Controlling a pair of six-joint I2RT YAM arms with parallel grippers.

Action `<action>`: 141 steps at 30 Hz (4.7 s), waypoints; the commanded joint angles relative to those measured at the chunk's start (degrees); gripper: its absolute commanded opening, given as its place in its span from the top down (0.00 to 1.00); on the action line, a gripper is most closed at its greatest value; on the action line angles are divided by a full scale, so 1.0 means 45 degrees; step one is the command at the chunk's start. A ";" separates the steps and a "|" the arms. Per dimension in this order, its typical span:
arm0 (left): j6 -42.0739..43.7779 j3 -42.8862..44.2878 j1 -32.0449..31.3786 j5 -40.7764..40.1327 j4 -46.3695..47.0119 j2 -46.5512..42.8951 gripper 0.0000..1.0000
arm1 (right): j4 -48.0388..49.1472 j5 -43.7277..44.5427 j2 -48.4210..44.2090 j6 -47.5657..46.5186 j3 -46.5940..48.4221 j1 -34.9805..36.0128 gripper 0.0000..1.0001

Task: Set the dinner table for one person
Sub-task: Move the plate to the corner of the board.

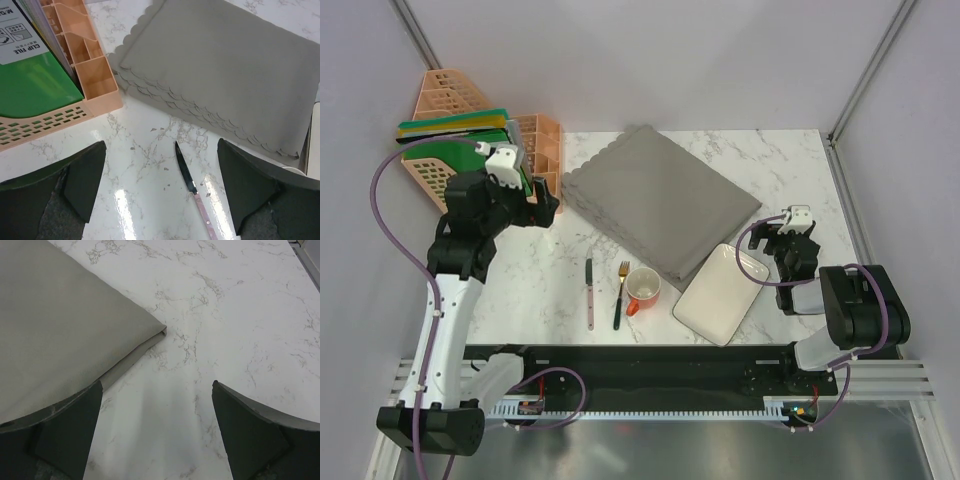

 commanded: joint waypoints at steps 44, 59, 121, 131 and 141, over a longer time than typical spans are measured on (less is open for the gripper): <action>0.1148 -1.1069 0.0038 0.0111 1.4348 -0.1158 0.00 | 0.0354 -0.0154 -0.0065 0.0146 -0.0001 0.0056 0.02; 0.2296 -0.9976 0.0038 0.0326 1.2144 -0.1667 0.00 | 0.0354 -0.0154 -0.0065 0.0127 -0.0001 0.0056 0.02; 0.3452 -0.6420 0.0097 0.2631 0.3000 -0.1527 0.00 | 0.0354 -0.0154 -0.0065 0.0146 -0.0001 0.0056 0.02; 0.4017 -0.7258 0.0097 0.1479 0.3959 -0.1884 0.00 | 0.0354 -0.0135 -0.0026 0.0146 -0.0001 0.0056 0.02; 0.3666 -0.7085 0.0097 0.1888 0.4741 -0.0767 0.00 | -0.0500 -0.2432 -0.1252 -0.0844 0.0057 0.0076 0.02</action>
